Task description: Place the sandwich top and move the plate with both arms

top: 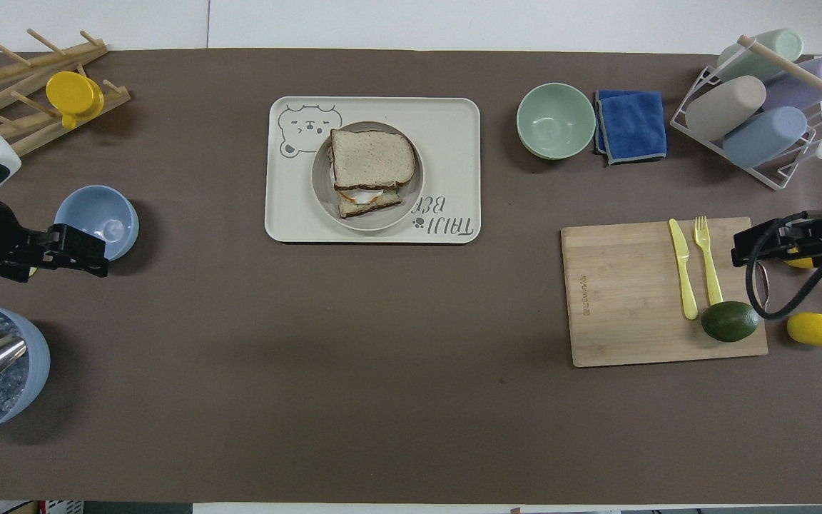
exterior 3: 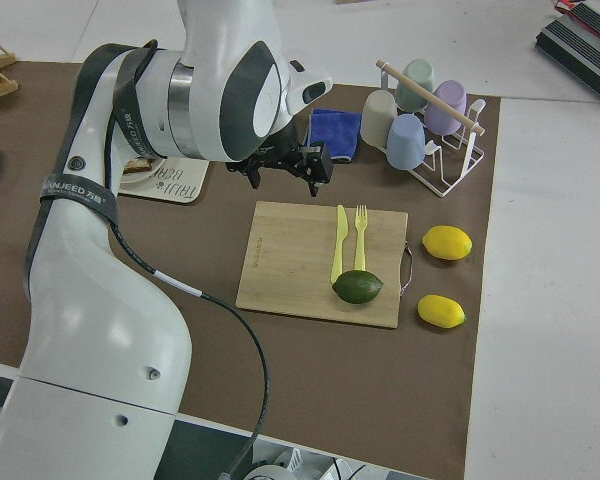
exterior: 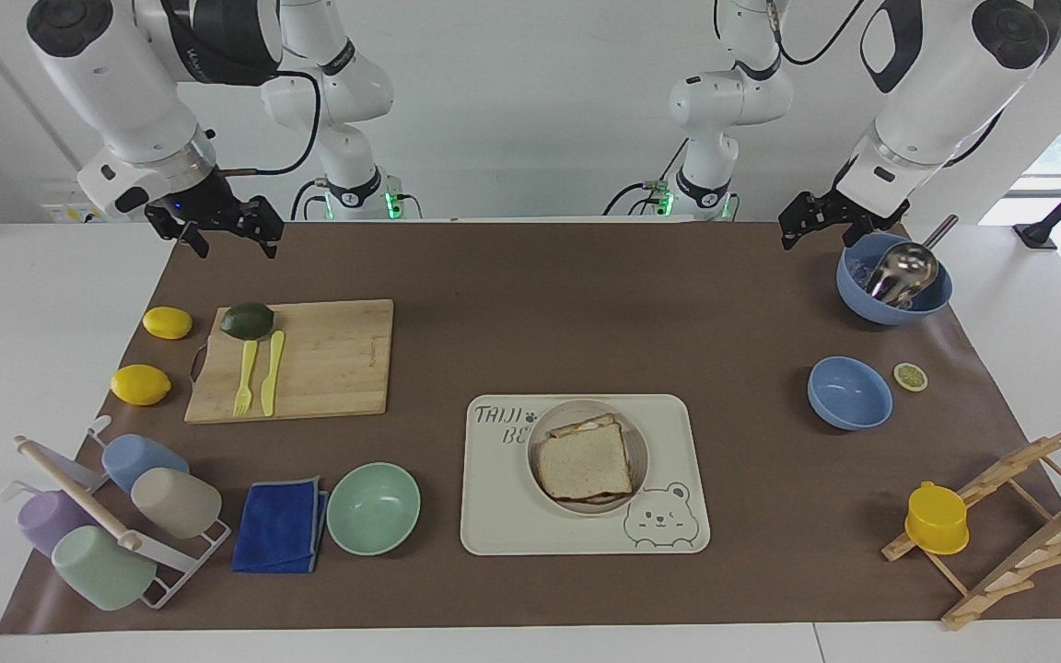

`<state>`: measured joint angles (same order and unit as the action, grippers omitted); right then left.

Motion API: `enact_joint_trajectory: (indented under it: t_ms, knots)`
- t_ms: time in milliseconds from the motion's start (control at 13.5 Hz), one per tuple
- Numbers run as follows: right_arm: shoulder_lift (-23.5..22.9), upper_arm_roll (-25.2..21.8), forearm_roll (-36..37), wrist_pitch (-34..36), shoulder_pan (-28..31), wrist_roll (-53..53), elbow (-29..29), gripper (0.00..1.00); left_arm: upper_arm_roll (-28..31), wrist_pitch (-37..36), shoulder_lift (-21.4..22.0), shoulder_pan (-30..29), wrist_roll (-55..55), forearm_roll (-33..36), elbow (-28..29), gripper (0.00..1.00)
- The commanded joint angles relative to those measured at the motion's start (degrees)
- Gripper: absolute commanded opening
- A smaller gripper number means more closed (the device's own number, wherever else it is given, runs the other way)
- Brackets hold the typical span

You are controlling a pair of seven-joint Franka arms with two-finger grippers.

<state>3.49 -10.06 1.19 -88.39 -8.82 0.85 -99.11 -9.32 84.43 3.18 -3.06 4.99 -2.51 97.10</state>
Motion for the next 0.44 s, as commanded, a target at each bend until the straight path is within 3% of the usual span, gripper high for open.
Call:
enact_joint_trajectory:
  t_ms: [0, 370]
  knots:
    - [0.9, 0.1, -1.3, 0.1, 0.2, 0.6, -0.7, 1.00, -0.7, 0.9, 0.6, -1.5, -0.8, -1.3, 0.5, 1.00]
    - [0.9, 0.1, -1.3, 0.1, 0.2, 0.6, -0.7, 1.00, -0.7, 2.9, 0.6, -1.6, -1.0, -1.8, 0.7, 1.00]
